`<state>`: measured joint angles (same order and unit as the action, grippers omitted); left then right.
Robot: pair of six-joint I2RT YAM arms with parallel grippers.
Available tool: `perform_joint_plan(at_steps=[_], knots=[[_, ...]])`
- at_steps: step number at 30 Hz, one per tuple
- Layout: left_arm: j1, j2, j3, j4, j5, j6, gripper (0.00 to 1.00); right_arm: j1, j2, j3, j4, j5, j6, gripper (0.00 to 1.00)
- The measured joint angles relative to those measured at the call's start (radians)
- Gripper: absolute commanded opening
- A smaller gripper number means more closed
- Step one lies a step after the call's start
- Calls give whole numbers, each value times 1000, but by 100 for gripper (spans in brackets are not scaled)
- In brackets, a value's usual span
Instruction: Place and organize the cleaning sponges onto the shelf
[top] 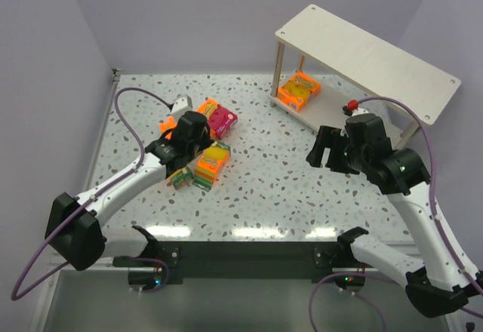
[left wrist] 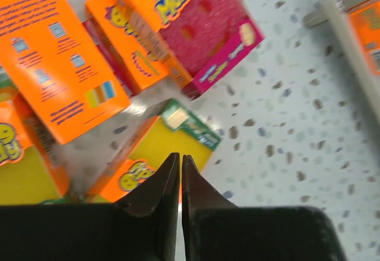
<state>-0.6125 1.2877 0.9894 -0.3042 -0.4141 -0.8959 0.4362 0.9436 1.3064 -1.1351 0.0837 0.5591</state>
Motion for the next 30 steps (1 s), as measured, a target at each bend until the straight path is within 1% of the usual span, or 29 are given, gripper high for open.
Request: perform_joint_plan(at_steps=[2,4,7,11,14,17,20,25,30], knots=[[10,2,-54,-37,-7,48,0,0,6,-26,26,-37,-2,80],[14,14,-72,-79,-13,92,0,0,7,-54,59,-76,-2,79],[28,47,-68,-96,-47,136,0,0,16,-79,85,-120,-3,79],[83,92,-63,-101,-75,175,0,0,22,-93,111,-147,-9,79],[121,169,-36,-100,-80,207,0,0,22,-101,119,-157,-10,79],[134,261,-4,-88,-65,259,0,0,21,-105,119,-156,-11,79],[134,265,3,-45,-22,304,0,0,15,-105,119,-154,-11,80],[134,270,0,-29,19,349,0,0,4,-105,118,-153,-13,81],[129,238,-52,20,92,366,0,0,-3,-122,118,-150,-13,81]])
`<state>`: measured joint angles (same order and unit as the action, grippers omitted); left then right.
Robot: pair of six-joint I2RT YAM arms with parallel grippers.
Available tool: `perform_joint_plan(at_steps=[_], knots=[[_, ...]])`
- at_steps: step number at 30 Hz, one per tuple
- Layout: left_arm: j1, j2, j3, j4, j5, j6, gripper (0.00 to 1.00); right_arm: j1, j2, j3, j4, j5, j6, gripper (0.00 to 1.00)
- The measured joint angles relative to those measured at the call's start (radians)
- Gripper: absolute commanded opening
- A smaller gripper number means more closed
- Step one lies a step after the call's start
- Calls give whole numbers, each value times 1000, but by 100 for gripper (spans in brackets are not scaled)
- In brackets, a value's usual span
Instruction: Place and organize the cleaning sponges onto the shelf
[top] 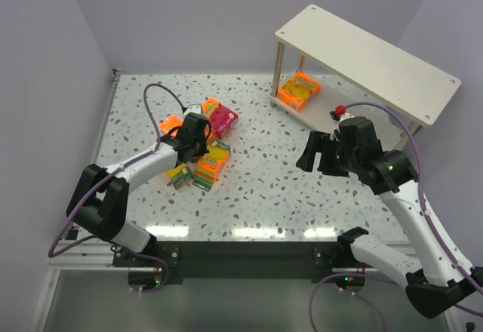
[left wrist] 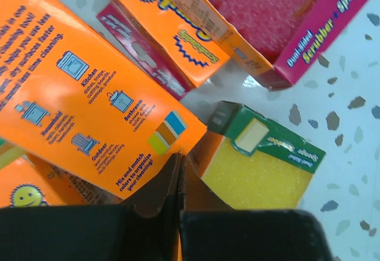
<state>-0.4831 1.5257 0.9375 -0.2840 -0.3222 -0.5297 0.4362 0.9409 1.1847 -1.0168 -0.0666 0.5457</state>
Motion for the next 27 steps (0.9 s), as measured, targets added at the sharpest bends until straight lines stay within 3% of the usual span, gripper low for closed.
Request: perform_joint_plan(at_steps=[11,13,14,15,18,23,27], knots=[[-16,-29,-111,-85,86,-7,0,0,2,-17,0,1,-5,82],[-16,-61,-111,-114,94,-21,19,0,2,-17,1,1,-5,83],[-16,-82,-109,-127,103,-33,39,0,3,-17,1,1,-6,83],[-16,-101,-109,-135,111,-45,45,0,3,-17,1,1,-8,84],[-16,-194,-106,-165,129,-141,53,0,6,-17,1,1,-12,84],[-44,-352,-115,-209,135,-346,53,0,19,-17,11,0,-15,85],[-132,-385,-126,-221,143,-517,54,0,34,-17,21,0,-19,85]])
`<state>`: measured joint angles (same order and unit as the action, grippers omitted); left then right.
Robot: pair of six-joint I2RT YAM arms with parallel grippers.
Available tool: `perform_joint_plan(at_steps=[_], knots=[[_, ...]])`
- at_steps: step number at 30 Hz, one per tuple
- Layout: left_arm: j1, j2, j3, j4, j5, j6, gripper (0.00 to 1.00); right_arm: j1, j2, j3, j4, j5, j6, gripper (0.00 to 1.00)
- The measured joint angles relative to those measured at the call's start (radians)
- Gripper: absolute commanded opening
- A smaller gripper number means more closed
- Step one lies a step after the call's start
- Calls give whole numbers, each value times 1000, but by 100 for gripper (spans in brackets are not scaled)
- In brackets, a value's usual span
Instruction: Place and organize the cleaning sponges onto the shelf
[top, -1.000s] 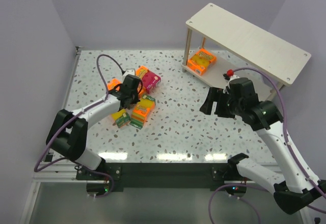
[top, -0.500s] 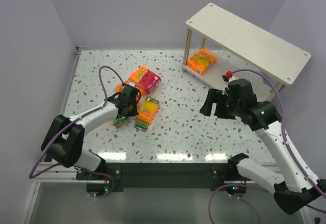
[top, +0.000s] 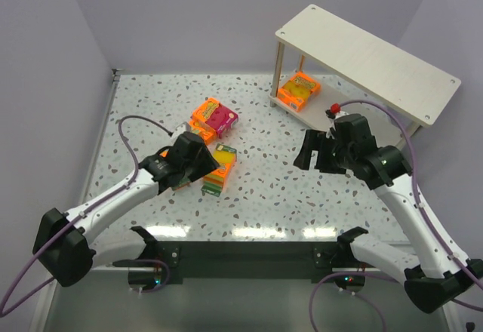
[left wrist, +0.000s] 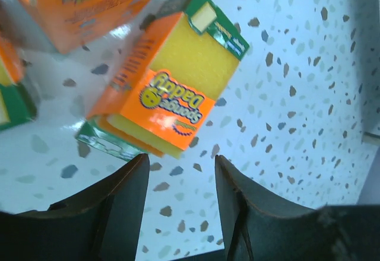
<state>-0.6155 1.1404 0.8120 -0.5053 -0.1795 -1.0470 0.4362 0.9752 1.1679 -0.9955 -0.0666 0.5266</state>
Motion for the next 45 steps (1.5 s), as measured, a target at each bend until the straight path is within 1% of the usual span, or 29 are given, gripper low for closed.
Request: perform_joint_plan(at_steps=[3,7,11,13,17,21,24,29,30,31,33,35,36,38,39,41,45], knots=[[-78,32,-4,0,17,-126,54,0,9,0,4,0,-5,86],[-145,60,-11,-12,11,-277,56,0,13,0,9,1,-8,86],[-153,51,-18,-41,-35,-409,61,0,12,0,9,5,-12,87],[-153,47,-21,-56,-56,-455,62,0,11,0,9,6,-13,87],[-153,55,-44,-58,-82,-534,62,0,11,0,9,8,-13,87],[-153,112,-67,-42,-96,-596,59,0,11,0,9,18,-14,87],[-153,151,-72,-32,-124,-639,55,0,11,0,9,23,-15,87],[-154,171,-71,20,-185,-682,47,0,11,0,9,23,-16,87],[-153,177,-71,27,-194,-682,45,0,11,0,9,24,-16,87],[-153,184,-68,33,-200,-684,40,0,11,0,8,24,-16,87],[-154,195,-64,52,-211,-689,36,0,11,0,8,26,-19,87],[-155,202,-64,69,-219,-690,30,0,11,0,8,28,-22,87],[-155,206,-64,79,-220,-690,22,0,11,0,8,28,-23,87],[-155,211,-68,102,-226,-688,15,0,11,0,8,28,-23,87],[-155,214,-70,114,-229,-685,9,0,11,0,8,28,-23,87],[-155,221,-75,145,-232,-661,0,0,12,0,8,28,-24,87],[-156,238,-74,190,-223,-603,0,0,14,0,8,29,-27,87]])
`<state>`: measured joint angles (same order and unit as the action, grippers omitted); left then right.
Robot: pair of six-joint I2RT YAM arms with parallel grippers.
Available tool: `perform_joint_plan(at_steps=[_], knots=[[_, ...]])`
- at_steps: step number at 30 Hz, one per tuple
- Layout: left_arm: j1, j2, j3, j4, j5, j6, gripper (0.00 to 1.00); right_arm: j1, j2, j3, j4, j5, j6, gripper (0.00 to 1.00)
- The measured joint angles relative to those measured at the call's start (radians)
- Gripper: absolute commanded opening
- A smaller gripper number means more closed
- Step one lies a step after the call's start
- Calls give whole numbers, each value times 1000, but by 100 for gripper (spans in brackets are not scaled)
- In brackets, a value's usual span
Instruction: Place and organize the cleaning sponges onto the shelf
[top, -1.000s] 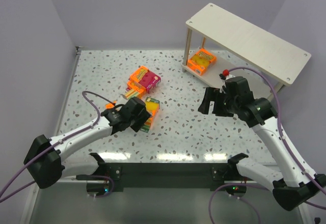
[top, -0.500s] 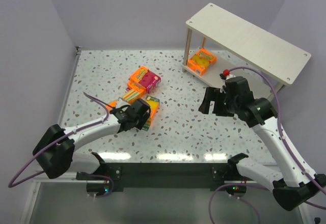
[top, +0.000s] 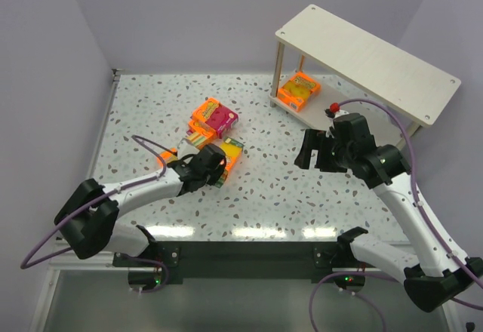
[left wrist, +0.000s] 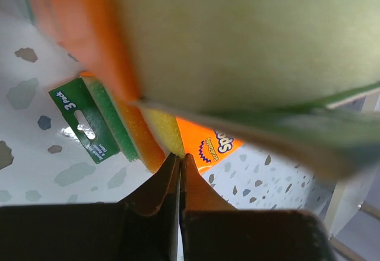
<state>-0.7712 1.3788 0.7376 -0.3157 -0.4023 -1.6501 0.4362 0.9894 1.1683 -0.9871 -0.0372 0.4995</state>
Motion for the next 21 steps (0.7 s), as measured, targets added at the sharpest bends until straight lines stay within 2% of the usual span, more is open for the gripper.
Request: perform_joint_plan(at_steps=[4,8,14,21], knots=[[-18,2,13,17,28,95,0,0,1,10,-2,5,-6,88],[-70,1,84,-64,54,182,0,0,-1,37,-18,26,-7,88],[-100,-8,314,-167,64,279,0,0,-20,83,-71,72,-3,89],[-74,15,620,-171,38,388,0,0,-85,160,-151,157,18,89]])
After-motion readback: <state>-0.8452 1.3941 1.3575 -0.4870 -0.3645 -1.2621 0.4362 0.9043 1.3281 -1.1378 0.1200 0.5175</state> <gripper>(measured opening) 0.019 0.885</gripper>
